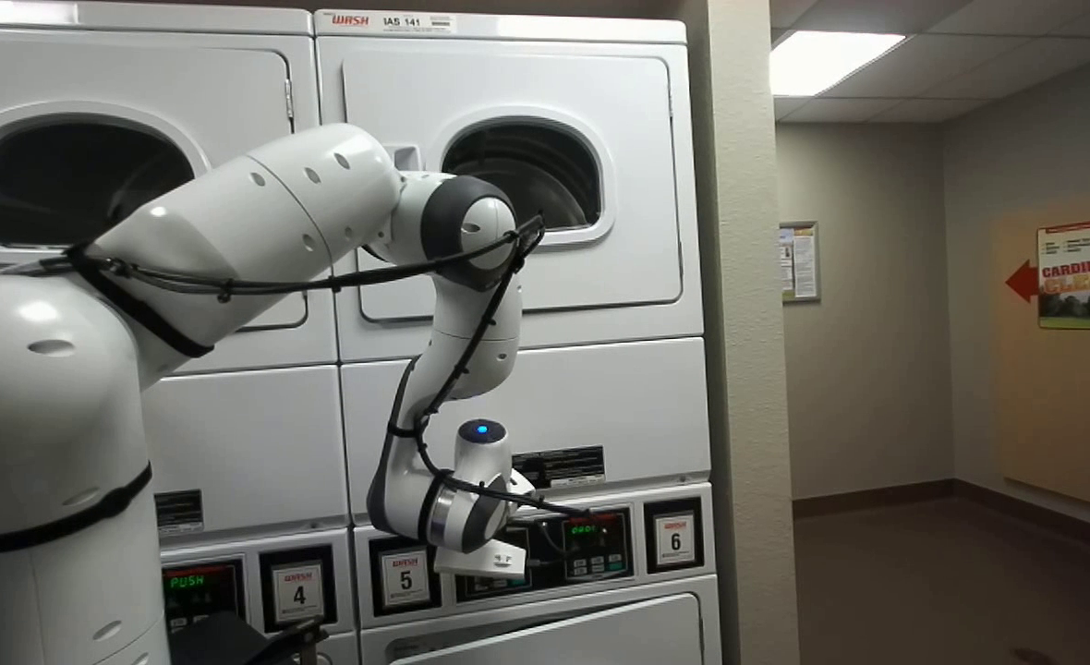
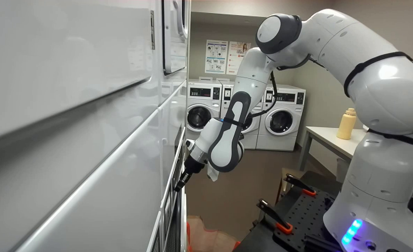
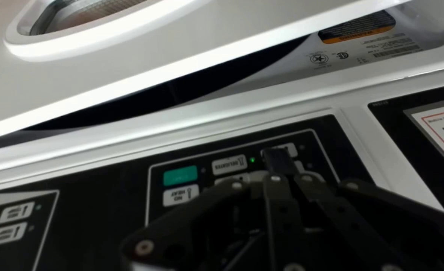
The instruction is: Press the button near the number 5 on the machine
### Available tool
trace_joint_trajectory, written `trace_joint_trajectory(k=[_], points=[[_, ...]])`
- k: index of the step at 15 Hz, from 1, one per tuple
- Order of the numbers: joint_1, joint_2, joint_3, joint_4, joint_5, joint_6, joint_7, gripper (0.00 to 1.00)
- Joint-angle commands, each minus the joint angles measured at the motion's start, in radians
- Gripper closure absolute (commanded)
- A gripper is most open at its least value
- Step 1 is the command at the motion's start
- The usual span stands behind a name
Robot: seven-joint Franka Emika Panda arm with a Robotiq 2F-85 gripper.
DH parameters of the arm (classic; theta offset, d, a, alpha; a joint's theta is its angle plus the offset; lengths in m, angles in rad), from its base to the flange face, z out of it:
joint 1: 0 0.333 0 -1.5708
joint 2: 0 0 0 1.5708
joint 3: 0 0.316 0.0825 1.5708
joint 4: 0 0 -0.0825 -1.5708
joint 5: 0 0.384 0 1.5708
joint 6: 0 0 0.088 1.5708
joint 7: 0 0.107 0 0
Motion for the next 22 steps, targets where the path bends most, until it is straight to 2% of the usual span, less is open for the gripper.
trace_joint_trajectory(k=[1, 8, 12, 13, 14, 18, 19, 20, 22], points=[[-0.001, 0.027, 0.018, 0.031, -0.011, 0.000, 0.012, 1.00], [0.101, -0.022, -0.089, -0.035, 0.075, -0.001, 0.034, 1.00], [0.149, -0.010, -0.130, -0.030, 0.112, -0.002, 0.034, 1.00], [0.148, -0.003, -0.126, -0.026, 0.109, -0.001, 0.030, 1.00], [0.112, 0.013, -0.092, -0.007, 0.077, 0.000, 0.018, 1.00], [0.066, 0.032, -0.018, 0.070, 0.055, 0.000, 0.024, 1.00], [0.092, 0.037, -0.037, 0.050, 0.071, 0.047, 0.022, 1.00], [0.063, 0.033, -0.012, 0.074, 0.057, 0.005, 0.021, 1.00], [0.063, 0.038, -0.011, 0.065, 0.053, 0.014, 0.018, 1.00]])
